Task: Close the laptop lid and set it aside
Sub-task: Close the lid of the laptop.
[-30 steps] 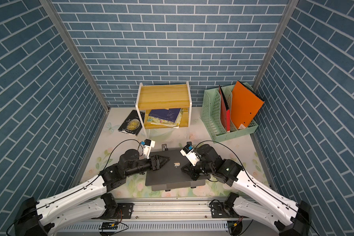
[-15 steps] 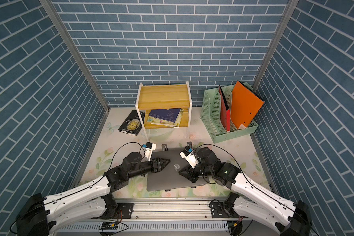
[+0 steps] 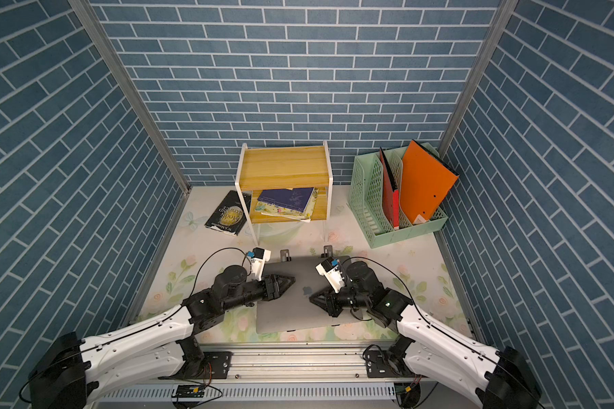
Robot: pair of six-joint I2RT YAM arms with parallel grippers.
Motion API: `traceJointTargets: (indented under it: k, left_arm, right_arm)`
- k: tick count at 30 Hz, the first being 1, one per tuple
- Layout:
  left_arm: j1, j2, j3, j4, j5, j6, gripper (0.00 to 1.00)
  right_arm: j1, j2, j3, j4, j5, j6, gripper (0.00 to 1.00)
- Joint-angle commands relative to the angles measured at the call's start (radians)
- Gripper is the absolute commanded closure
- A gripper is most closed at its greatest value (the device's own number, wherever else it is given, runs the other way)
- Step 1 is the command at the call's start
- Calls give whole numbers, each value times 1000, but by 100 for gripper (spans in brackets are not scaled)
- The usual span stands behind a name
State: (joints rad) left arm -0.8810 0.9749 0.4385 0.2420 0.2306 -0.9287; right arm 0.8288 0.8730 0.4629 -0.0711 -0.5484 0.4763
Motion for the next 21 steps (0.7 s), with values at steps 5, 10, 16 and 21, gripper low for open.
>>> traceJointTargets:
  k: [5,10,16,21]
  left_arm:
    - [-4,19,-32,-45,-29,29,46]
    - [-4,28,-35,-23,-19,37,45]
    - [-4,33,-36,-9,-14,55,44]
    - [-4,17,-40,13,-19,80,42]
  right_arm:
    - [-56,29,-97,99,-20,35,85]
    - [-78,76,-138,171,-30,35,85]
    - [-93,128,-161,225,-31,27,85]
    - [-109,159,-181,259,-31,20,85]
